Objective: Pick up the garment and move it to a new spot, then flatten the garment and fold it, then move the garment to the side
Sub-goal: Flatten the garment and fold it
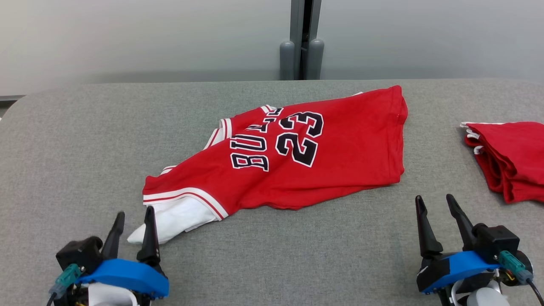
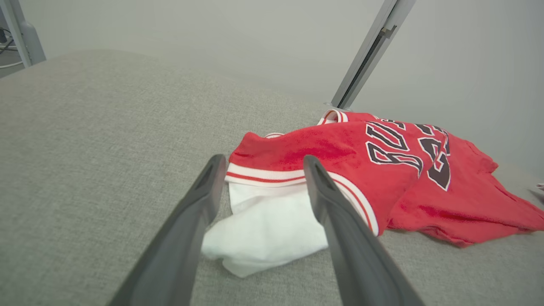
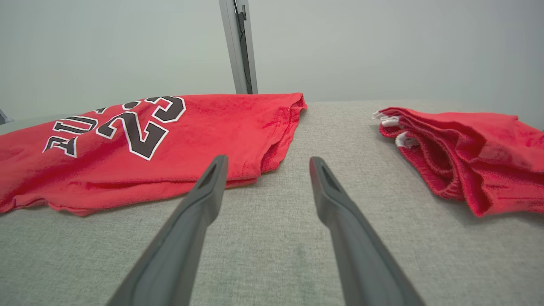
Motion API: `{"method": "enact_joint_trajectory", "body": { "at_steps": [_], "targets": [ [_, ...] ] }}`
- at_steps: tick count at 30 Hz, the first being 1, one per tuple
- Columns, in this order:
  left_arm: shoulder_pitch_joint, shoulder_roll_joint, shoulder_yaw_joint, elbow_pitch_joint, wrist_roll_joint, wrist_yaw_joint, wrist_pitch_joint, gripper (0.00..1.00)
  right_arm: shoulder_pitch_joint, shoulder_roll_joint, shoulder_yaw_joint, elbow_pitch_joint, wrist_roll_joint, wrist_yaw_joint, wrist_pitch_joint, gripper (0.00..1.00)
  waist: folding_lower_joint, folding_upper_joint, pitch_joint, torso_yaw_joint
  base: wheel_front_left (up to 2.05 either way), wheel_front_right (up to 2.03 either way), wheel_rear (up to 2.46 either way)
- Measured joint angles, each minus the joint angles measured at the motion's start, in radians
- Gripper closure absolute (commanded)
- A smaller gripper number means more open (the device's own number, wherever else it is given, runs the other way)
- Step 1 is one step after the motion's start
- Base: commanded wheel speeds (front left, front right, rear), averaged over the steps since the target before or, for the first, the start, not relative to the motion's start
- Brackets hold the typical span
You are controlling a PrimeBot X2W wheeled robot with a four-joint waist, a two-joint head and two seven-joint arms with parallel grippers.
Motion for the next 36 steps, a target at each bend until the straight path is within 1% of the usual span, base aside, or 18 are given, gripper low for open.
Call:
{"method": "enact_joint_trajectory", "body": {
  "at_steps": [3,6,9,12,15,18,23,27,30,35,36],
  "targets": [
    [-0.038,0.003,0.000,0.013,0.016,-0.014,-0.045,0.00,0.000,0.000,-0.013,0.000,-0.013,0.000,0.000,0.00,0.0000,0.0000,-0.004,0.003,0.00,0.00,0.00],
    [-0.061,0.016,-0.007,0.014,0.050,-0.014,-0.080,0.00,-0.011,0.000,-0.025,0.002,-0.035,0.000,0.000,0.00,0.0000,0.0000,-0.006,0.009,0.00,0.00,0.00],
    [-0.074,0.005,-0.017,0.003,0.065,-0.020,-0.098,0.00,-0.040,0.000,-0.050,0.009,-0.096,0.000,0.010,0.00,0.0000,0.0000,-0.001,0.017,0.00,0.00,0.00],
    [-0.078,-0.012,-0.042,-0.006,0.082,-0.023,-0.105,0.00,-0.107,-0.008,-0.082,0.009,-0.153,0.000,0.080,0.00,0.0001,0.0000,0.014,0.027,0.00,0.00,0.00],
    [-0.083,-0.036,-0.061,-0.011,0.090,-0.032,-0.113,0.00,-0.187,-0.062,-0.092,0.013,-0.188,0.000,0.164,0.00,0.0001,0.0000,0.037,0.041,0.00,0.00,0.00],
    [-0.095,-0.058,-0.084,-0.012,0.101,-0.042,-0.115,0.00,-0.269,-0.123,-0.075,0.039,-0.188,0.000,0.230,0.00,0.0001,0.0000,0.062,0.064,0.00,0.00,0.00],
    [-0.122,-0.078,-0.113,-0.019,0.130,-0.055,-0.123,0.00,-0.367,-0.192,-0.022,0.133,-0.146,0.000,0.345,0.00,0.0002,0.0000,0.106,0.116,0.00,0.00,0.00],
    [-0.135,-0.086,-0.120,-0.021,0.152,-0.058,-0.124,0.00,-0.406,-0.225,0.000,0.222,-0.122,0.000,0.404,0.00,0.0003,0.0000,0.133,0.163,0.00,0.00,0.00],
    [-0.138,-0.091,-0.120,-0.033,0.161,-0.058,-0.126,0.00,-0.413,-0.235,-0.002,0.282,-0.109,0.000,0.451,0.00,0.0002,0.0000,0.149,0.193,0.00,0.00,0.00],
    [-0.136,-0.091,-0.114,-0.049,0.170,-0.058,-0.127,0.00,-0.420,-0.239,-0.002,0.332,-0.074,0.000,0.518,0.00,0.0002,0.0000,0.156,0.213,0.00,0.00,0.00],
    [-0.135,-0.091,-0.113,-0.053,0.172,-0.058,-0.127,0.00,-0.420,-0.240,-0.001,0.336,-0.067,0.000,0.531,0.33,0.0002,0.0000,0.154,0.213,0.00,0.00,0.00]
  ]
}}
